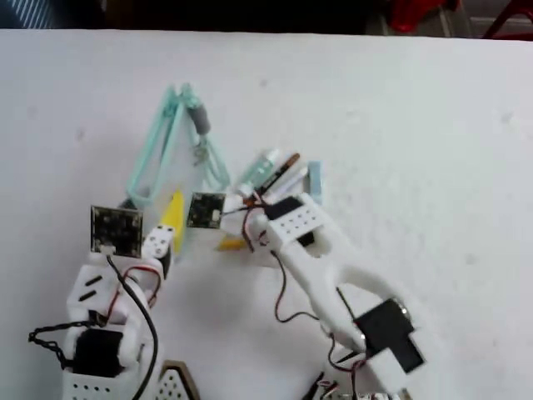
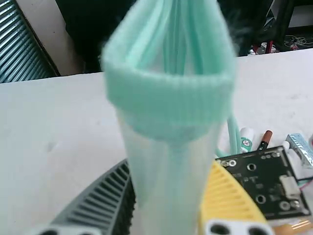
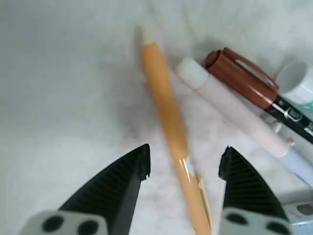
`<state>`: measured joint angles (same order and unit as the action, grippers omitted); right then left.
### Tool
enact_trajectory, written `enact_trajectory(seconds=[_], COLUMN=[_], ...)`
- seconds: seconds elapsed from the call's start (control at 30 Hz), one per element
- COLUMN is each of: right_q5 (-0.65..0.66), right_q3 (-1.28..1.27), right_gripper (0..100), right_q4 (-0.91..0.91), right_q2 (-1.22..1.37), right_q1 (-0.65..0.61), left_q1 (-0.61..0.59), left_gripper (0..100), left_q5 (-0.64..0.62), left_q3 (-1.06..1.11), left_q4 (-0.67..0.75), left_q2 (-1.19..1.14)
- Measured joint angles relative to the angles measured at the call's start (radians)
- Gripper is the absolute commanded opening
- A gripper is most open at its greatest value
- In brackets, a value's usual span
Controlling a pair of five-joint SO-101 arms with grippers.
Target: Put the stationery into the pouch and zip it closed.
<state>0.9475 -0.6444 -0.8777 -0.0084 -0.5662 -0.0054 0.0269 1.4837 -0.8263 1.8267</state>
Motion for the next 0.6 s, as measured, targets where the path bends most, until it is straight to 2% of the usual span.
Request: enact_trajectory(seconds=[0.1, 0.3, 0.4, 0.6], right_q5=[0.000, 0.000, 0.000, 0.000], right_q3=[0.035, 0.069, 0.071, 0.071], right_gripper=[20.5, 1.2, 3.4, 1.7], right_q4=[0.000, 0.009, 0.020, 0.020], right_q2=[0.069, 0.103, 0.103, 0.104], right_q1=[-0.002, 0.002, 0.003, 0.003], left_q1=[0.000, 0.000, 0.000, 0.000], left_gripper=[18, 18, 18, 18], left_q5=[0.000, 0.000, 0.000, 0.000], left_q3=[0.000, 0.000, 0.000, 0.000], left_q4=[0.000, 0.000, 0.000, 0.000], left_q2=[0.000, 0.000, 0.000, 0.000])
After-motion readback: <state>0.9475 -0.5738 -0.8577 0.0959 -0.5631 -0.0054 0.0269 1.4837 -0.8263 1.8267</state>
